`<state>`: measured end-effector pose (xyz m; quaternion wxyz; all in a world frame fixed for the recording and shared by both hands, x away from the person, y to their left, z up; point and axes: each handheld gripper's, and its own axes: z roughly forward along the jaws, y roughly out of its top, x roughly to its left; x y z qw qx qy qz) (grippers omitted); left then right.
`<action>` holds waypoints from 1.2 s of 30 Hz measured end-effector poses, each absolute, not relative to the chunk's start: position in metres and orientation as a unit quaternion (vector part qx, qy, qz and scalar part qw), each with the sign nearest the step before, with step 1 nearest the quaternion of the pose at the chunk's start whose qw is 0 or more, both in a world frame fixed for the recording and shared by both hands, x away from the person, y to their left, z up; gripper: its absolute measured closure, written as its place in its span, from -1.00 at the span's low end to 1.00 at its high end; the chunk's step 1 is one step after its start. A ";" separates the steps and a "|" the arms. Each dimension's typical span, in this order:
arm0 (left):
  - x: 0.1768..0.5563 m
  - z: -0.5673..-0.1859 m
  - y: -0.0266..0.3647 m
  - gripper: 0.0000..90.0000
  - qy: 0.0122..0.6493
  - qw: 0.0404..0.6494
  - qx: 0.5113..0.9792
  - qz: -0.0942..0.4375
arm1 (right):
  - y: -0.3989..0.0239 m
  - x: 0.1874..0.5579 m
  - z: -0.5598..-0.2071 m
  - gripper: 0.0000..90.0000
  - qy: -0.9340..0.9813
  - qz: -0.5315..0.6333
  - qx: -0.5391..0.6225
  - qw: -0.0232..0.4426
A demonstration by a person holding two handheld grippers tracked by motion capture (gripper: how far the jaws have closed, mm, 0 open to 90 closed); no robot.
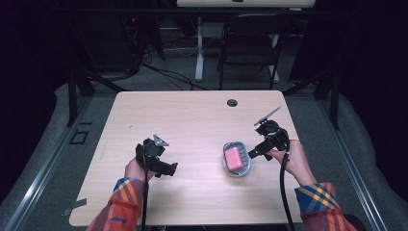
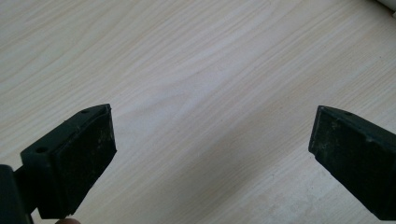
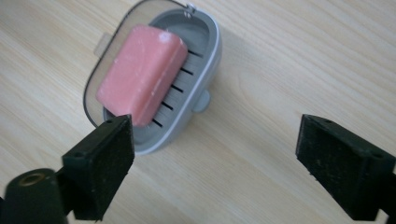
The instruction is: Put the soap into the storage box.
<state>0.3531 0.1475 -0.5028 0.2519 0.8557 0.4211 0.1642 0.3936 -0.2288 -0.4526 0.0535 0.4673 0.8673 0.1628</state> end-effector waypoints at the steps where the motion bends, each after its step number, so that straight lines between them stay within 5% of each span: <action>1: 0.353 -0.503 0.148 -0.99 0.421 0.252 0.856 0.164 | -0.231 0.393 -0.453 -0.81 0.869 0.160 0.466 0.056; 36: 0.353 -0.504 0.146 -0.99 0.419 0.247 0.857 0.167 | -0.280 0.362 -0.512 -0.93 0.872 0.083 0.481 0.030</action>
